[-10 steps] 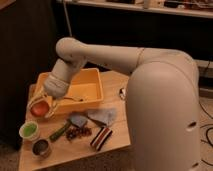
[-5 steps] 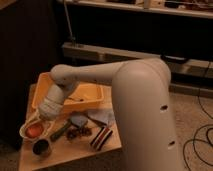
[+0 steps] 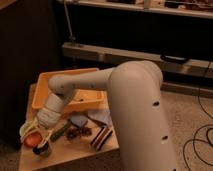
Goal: Place apple in metal cup
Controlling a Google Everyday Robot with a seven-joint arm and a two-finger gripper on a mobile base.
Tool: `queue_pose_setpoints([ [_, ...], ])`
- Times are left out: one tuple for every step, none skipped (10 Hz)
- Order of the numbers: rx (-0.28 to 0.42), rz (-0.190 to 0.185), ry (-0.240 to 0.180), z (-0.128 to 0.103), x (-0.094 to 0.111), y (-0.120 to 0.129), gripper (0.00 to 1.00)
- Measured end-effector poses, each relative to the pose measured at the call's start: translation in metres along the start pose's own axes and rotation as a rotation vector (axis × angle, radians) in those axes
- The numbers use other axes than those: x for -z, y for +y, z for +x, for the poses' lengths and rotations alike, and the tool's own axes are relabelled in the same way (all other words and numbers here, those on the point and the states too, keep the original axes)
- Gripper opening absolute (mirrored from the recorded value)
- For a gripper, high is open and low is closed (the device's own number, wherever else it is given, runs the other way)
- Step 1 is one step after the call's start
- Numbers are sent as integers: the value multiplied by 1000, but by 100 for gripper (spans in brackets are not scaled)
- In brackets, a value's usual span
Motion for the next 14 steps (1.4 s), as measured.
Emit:
queue_pose_setpoints([
  [-10, 3, 5, 0, -4, -3, 18],
  [-25, 5, 12, -2, -11, -9, 18],
  [-42, 3, 17, -7, -17, -18, 18],
  [-60, -2, 20, -11, -22, -26, 18],
  [-71, -7, 21, -14, -25, -31, 19],
  [-78, -9, 20, -16, -25, -33, 25],
  [-85, -8, 15, -18, -25, -32, 33],
  [-86, -2, 10, -19, -24, -27, 43],
  [-77, 4, 7, -20, -23, -19, 53],
  [-72, 12, 4, -22, -20, -11, 63],
  [-72, 21, 3, -24, -20, -6, 72],
  [-78, 33, 8, -26, -23, -5, 79],
  [-89, 36, 8, -27, -23, -9, 80],
  [-98, 38, 10, -28, -24, -12, 80],
])
